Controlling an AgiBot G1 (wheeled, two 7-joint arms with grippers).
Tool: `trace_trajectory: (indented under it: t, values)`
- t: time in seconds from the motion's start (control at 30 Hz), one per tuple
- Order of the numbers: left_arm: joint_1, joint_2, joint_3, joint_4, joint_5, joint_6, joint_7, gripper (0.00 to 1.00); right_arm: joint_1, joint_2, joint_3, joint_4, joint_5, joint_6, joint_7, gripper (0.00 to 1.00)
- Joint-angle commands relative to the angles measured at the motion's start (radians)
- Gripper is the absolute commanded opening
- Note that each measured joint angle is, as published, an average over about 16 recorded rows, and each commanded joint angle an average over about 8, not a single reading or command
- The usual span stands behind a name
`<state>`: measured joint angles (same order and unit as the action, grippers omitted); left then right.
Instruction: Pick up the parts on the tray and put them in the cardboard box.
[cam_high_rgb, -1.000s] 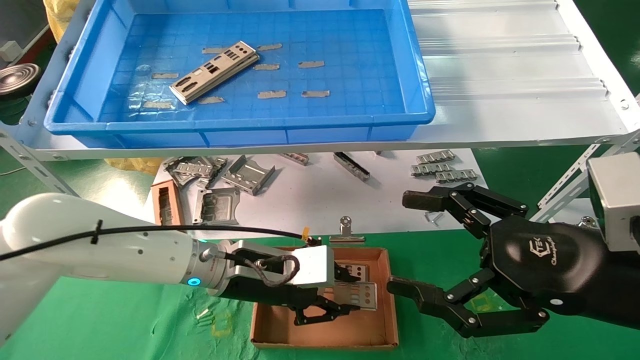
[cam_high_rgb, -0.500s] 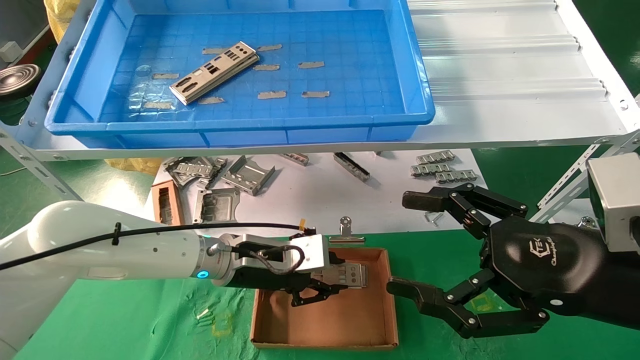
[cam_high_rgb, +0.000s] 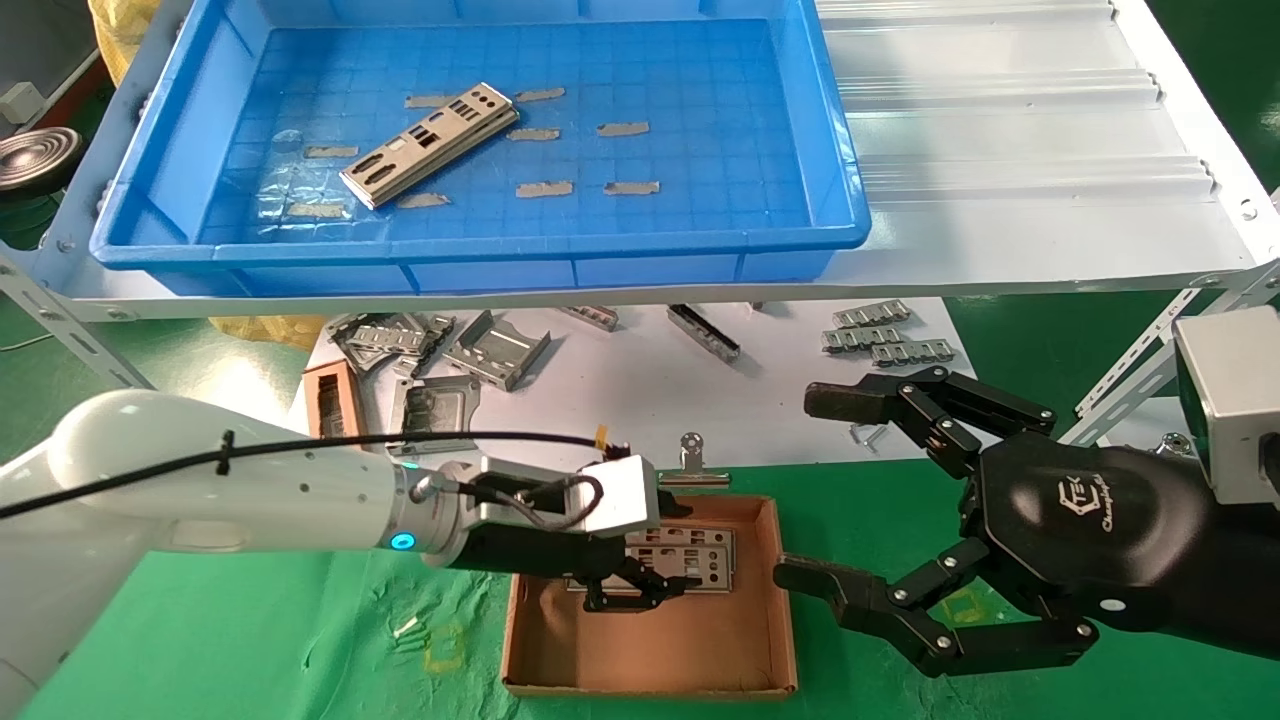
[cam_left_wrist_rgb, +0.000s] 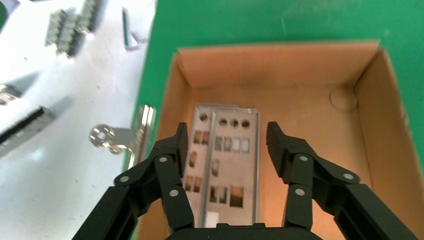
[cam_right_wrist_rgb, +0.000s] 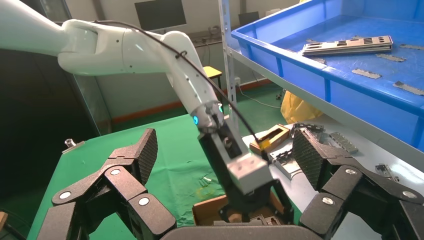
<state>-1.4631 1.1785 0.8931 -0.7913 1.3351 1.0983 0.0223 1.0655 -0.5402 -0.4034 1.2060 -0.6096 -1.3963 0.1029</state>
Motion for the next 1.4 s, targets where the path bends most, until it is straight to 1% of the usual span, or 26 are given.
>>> trace_trajectory:
  t: [0.03, 0.23, 0.37, 0.5, 0.77, 1.4]
  values:
    - [-0.004, -0.003, -0.005, 0.0, -0.011, 0.014, 0.001, 1.0, 0.0, 0.0, 0.0, 0.0, 0.0, 0.0, 0.0, 1.0]
    - [0.004, -0.051, -0.052, 0.021, -0.117, 0.083, -0.045, 1.0, 0.0, 0.0, 0.0, 0.0, 0.0, 0.0, 0.0, 1.0]
    - [0.014, -0.076, -0.083, 0.044, -0.167, 0.128, -0.078, 1.0, 0.0, 0.0, 0.0, 0.0, 0.0, 0.0, 0.0, 1.0]
    - [0.016, -0.085, -0.096, 0.054, -0.18, 0.147, -0.088, 1.0, 0.0, 0.0, 0.0, 0.0, 0.0, 0.0, 0.0, 1.0]
    - [0.022, -0.092, -0.095, 0.037, -0.183, 0.148, -0.083, 1.0, 0.0, 0.0, 0.0, 0.0, 0.0, 0.0, 0.0, 1.0]
    - [0.135, -0.238, -0.255, -0.125, -0.313, 0.225, -0.122, 1.0, 0.0, 0.0, 0.0, 0.0, 0.0, 0.0, 0.0, 1.0]
